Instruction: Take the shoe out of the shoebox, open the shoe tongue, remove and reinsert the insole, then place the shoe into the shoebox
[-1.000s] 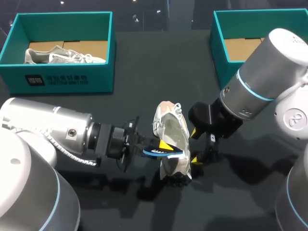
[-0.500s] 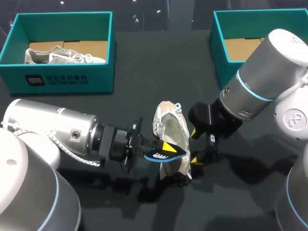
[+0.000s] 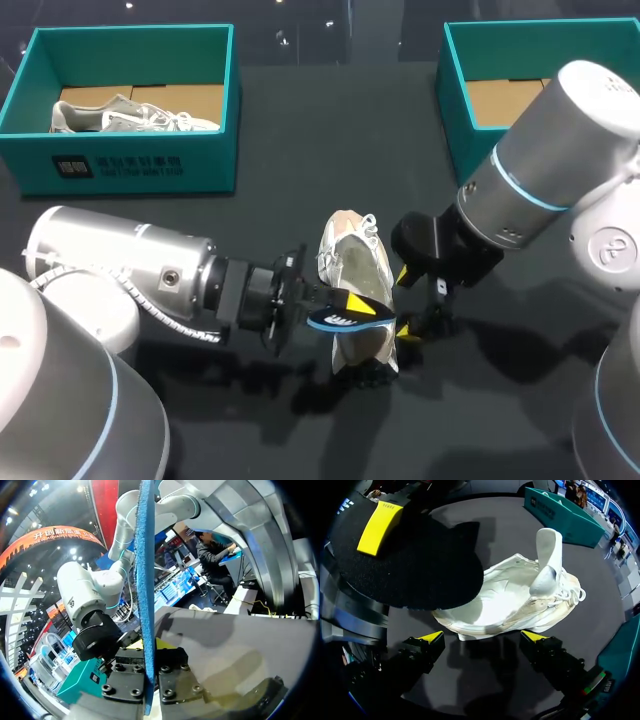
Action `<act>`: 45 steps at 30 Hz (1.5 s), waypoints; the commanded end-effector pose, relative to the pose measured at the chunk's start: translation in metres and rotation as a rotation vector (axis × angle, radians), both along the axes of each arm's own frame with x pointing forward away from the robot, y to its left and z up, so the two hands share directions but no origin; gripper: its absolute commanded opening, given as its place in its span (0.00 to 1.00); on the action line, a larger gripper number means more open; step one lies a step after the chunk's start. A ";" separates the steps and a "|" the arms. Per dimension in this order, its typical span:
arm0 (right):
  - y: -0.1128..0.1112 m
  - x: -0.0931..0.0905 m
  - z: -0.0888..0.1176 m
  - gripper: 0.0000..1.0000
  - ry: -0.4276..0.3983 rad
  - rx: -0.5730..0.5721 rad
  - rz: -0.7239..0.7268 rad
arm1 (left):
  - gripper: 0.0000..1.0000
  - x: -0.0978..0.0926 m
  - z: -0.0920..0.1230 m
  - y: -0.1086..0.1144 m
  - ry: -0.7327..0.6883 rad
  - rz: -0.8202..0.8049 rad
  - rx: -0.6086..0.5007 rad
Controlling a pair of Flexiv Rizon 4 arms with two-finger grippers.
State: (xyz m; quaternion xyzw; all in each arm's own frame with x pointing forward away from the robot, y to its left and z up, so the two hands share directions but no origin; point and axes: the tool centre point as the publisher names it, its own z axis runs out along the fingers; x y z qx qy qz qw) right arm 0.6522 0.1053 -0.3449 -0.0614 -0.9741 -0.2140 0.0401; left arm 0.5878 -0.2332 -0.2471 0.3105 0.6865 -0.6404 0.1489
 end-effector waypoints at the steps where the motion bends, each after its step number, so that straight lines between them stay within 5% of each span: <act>1: 0.001 -0.002 -0.002 1.00 -0.011 -0.001 -0.008 | 0.00 0.001 -0.002 -0.005 0.000 0.000 -0.004; 45: 0.001 -0.001 -0.002 1.00 -0.023 -0.003 -0.010 | 0.00 0.026 -0.021 -0.022 0.122 0.146 -0.089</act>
